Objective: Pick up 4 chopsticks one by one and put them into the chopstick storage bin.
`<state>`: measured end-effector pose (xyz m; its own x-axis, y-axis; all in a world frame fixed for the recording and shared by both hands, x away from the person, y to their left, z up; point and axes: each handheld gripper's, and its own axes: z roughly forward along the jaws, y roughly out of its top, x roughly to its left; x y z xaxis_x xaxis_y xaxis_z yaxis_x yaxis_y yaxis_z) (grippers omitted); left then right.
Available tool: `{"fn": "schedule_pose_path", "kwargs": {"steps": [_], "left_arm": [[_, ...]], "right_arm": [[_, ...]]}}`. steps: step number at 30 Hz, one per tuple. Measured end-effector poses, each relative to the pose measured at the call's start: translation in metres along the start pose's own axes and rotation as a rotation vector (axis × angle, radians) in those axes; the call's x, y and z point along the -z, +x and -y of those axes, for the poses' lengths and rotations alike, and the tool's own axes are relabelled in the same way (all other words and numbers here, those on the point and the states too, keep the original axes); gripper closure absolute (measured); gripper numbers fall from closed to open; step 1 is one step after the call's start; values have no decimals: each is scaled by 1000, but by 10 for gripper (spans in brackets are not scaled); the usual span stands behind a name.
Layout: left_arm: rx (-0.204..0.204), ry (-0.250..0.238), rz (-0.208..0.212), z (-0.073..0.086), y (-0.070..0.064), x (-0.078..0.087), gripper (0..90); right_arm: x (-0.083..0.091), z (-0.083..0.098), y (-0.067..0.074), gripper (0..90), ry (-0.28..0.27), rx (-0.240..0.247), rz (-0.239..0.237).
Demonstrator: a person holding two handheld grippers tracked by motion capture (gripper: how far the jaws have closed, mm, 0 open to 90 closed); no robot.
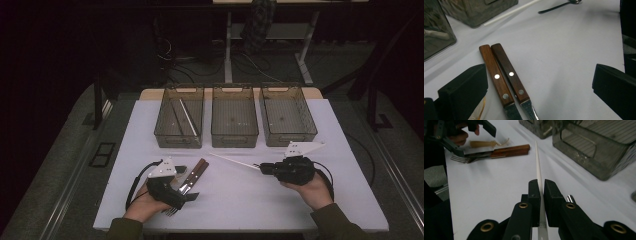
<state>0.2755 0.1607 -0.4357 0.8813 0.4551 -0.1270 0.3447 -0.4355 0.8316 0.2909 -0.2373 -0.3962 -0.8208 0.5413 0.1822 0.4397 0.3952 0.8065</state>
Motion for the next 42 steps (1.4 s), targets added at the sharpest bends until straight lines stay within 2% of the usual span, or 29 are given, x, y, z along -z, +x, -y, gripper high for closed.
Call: {"fn": "schedule_pose_path", "kwargs": {"steps": [14,20,23,26,28,42], "left_arm": [[2,5,-1,0,0,-1,0],[1,6,-3,0,0,-1,0],[3,6,-3,0,0,-1,0],[3,4,-1,0,0,-1,0],[7,2,0,0,0,-1,0],[6,-6,5,0,0,0,0]], "right_arm": [[7,-21,-5,841,-64,14,-1],[10,-34,-4,840,-103,23,-8],[8,-42,-5,840,-110,32,3],[3,-49,-8,840,-124,29,14],[-2,-56,-10,840,-118,35,37],[-45,-104,-21,839,-117,18,99]]}}
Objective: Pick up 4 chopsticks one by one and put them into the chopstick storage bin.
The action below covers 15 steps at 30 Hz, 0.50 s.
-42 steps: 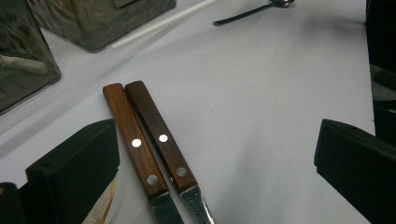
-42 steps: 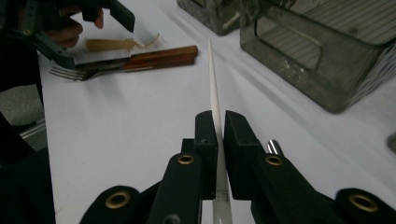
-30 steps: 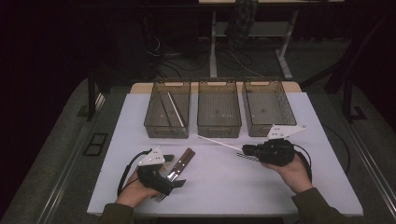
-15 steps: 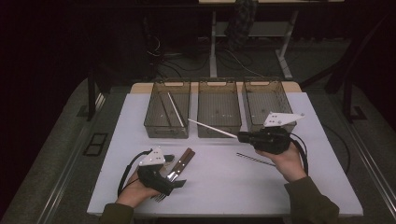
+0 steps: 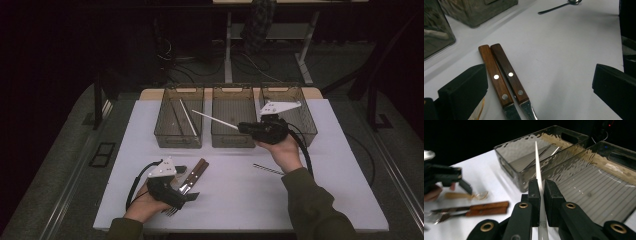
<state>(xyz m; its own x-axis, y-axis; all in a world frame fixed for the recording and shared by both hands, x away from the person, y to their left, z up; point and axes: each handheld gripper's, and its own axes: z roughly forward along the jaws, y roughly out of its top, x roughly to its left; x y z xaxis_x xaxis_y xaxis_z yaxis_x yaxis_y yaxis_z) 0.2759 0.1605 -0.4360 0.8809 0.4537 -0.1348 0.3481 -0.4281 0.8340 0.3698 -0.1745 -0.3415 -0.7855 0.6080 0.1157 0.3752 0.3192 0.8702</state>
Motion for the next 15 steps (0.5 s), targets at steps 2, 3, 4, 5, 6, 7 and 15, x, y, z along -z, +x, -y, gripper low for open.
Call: {"fn": "schedule_pose_path", "kwargs": {"steps": [2,3,4,5,6,7,15], "left_arm": [[1,-1,0,0,0,0,0],[2,-2,1,0,0,0,0],[4,-2,0,0,0,0,0],[4,-2,1,0,0,0,0],[4,-2,1,0,0,0,0],[3,-1,2,0,0,0,0],[7,-3,9,0,1,1,0]], "right_arm": [[-9,-5,-1,839,2,-12,8],[-14,-7,-2,839,5,-18,12],[-18,-9,-3,839,9,-22,15],[-23,-11,-3,839,12,-26,19],[-28,-13,-3,839,16,-29,23],[-33,-15,-3,839,20,-28,24],[-69,-30,-3,839,70,-36,53]]}}
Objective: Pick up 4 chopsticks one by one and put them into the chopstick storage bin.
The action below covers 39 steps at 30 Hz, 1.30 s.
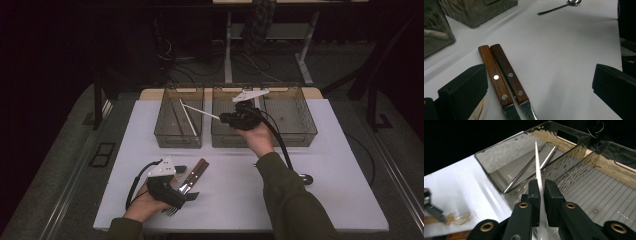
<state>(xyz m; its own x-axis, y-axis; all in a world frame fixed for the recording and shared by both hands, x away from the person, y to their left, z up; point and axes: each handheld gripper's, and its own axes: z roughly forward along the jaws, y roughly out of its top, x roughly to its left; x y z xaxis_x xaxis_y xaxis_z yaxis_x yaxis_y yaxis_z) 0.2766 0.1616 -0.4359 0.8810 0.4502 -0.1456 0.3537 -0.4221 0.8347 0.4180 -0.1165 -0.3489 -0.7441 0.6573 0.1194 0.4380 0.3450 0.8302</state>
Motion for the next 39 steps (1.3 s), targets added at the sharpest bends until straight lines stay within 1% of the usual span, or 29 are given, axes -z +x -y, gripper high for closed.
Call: {"fn": "schedule_pose_path", "kwargs": {"steps": [5,11,22,25,26,30,32,33,34,36,39], "left_arm": [[2,-4,5,0,0,0,0],[3,-14,2,-1,0,1,0],[7,-28,5,-1,0,3,0],[10,-32,6,-1,1,3,0],[11,-34,6,-1,1,4,0],[10,-35,9,-1,1,4,0],[9,-33,10,-1,1,3,0],[9,-34,10,-1,1,3,0],[8,-34,10,-1,1,3,0],[8,-34,9,-1,1,3,0],[8,-31,9,-1,1,3,0]], "right_arm": [[-22,-9,3,839,35,6,18],[-48,-22,6,839,77,18,41],[-99,-48,15,839,126,16,74],[-110,-51,19,839,138,14,80],[-113,-52,20,839,143,15,90],[-122,-54,23,836,150,14,108],[-124,-54,24,815,130,3,110],[-124,-54,24,733,121,-2,96],[-125,-54,25,700,116,-11,89],[-123,-55,26,652,119,-4,89],[-119,-56,25,599,122,-13,77]]}}
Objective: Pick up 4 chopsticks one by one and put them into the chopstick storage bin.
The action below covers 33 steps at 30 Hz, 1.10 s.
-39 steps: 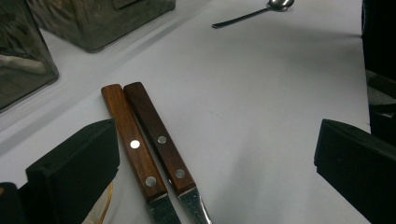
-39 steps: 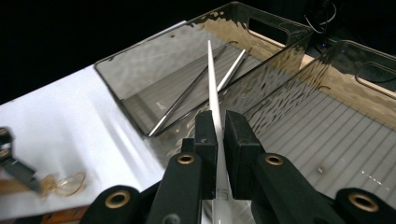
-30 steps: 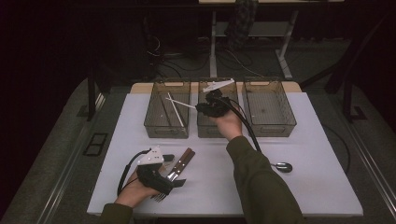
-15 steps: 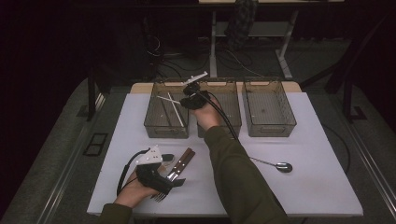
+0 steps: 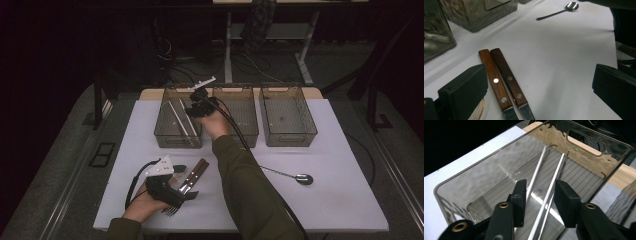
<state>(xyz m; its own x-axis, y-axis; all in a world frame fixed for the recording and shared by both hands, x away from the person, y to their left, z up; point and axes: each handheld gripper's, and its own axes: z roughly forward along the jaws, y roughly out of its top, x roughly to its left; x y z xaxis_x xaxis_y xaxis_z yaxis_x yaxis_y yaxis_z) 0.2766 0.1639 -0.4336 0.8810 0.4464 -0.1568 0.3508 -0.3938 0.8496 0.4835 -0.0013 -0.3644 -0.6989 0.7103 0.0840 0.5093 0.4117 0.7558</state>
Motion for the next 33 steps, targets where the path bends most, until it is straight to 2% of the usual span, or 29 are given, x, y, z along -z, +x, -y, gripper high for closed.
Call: {"fn": "schedule_pose_path", "kwargs": {"steps": [5,7,11,14,26,33], "left_arm": [[0,4,0,0,0,-1,0],[0,5,0,0,0,-1,0],[-2,7,-2,0,0,-1,0],[-3,11,-2,0,0,-1,0],[-6,18,-9,1,-1,-2,0],[-1,20,-13,1,0,-2,0]], "right_arm": [[9,1,-4,481,-5,-12,-51],[14,3,-4,451,-15,-7,-55],[25,9,-5,430,-21,13,-90],[33,14,-6,385,-35,27,-94],[74,45,-13,344,-77,40,-143],[98,66,-17,335,-65,71,-158]]}}
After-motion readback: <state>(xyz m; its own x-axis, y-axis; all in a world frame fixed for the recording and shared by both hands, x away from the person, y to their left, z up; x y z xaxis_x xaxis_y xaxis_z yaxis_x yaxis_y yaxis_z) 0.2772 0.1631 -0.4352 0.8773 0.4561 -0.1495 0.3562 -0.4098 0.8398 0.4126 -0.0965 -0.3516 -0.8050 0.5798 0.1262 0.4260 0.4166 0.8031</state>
